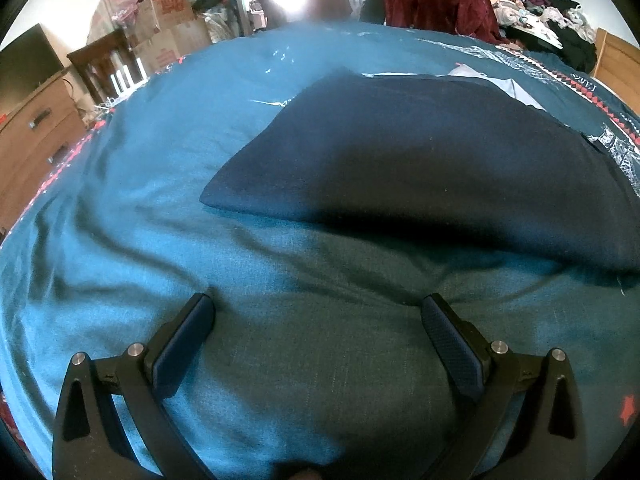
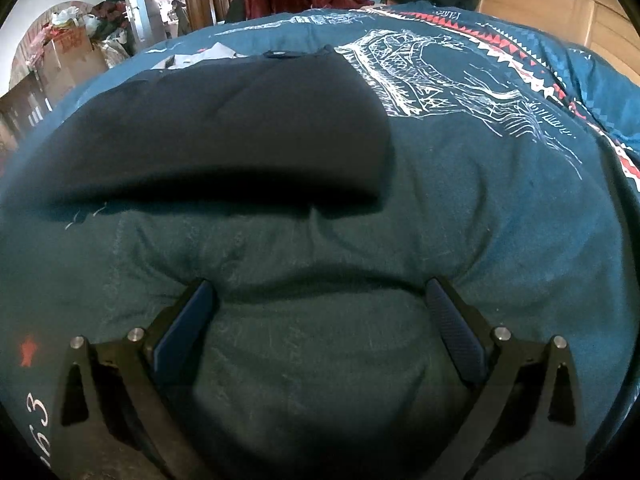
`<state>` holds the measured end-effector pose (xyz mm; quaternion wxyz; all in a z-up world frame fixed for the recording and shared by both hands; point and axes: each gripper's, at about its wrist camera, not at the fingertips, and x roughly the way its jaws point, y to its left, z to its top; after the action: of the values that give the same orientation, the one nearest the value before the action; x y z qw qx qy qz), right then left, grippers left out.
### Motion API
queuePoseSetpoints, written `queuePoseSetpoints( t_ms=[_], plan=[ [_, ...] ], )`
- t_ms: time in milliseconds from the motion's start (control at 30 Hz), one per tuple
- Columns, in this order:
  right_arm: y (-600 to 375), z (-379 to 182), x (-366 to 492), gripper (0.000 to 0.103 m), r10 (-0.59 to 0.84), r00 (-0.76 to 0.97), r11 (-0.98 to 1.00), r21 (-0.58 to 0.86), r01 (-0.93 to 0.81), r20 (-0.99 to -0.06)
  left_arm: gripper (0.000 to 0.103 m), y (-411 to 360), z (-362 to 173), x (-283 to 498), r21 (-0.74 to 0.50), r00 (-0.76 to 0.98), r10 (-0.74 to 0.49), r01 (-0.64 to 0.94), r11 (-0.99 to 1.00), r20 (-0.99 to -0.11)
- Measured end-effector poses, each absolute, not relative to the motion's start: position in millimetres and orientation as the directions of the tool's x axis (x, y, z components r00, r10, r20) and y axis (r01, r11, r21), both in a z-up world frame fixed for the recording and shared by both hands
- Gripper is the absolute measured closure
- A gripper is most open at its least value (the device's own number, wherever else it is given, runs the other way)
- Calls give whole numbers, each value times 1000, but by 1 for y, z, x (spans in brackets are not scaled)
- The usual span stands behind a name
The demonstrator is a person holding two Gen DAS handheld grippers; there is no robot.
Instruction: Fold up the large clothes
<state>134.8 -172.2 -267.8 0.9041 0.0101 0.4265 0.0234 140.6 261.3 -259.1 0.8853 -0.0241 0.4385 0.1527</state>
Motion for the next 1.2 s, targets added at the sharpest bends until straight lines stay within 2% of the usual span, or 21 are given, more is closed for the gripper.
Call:
queuePoseSetpoints(
  t_ms=[933,1033,1100,1200],
  plan=[
    [-174,-269,136,0,60,635,998,47,-37,-770,0,266,-256,137,52,576,210,-279,959,-790],
    [-174,-268,135,0,62,637,998,50,-37,-769,1,275,-245,130,-57,593,113,-260,964,-797],
    [-173,-268,135,0,58,636,998,45,-37,-770,3,286,-232,121,-205,636,-6,-240,949,-771],
    [-172,-267,135,0,54,639,999,40,-37,-767,3,309,-218,118,-507,711,-242,-184,842,-660]
  ],
)
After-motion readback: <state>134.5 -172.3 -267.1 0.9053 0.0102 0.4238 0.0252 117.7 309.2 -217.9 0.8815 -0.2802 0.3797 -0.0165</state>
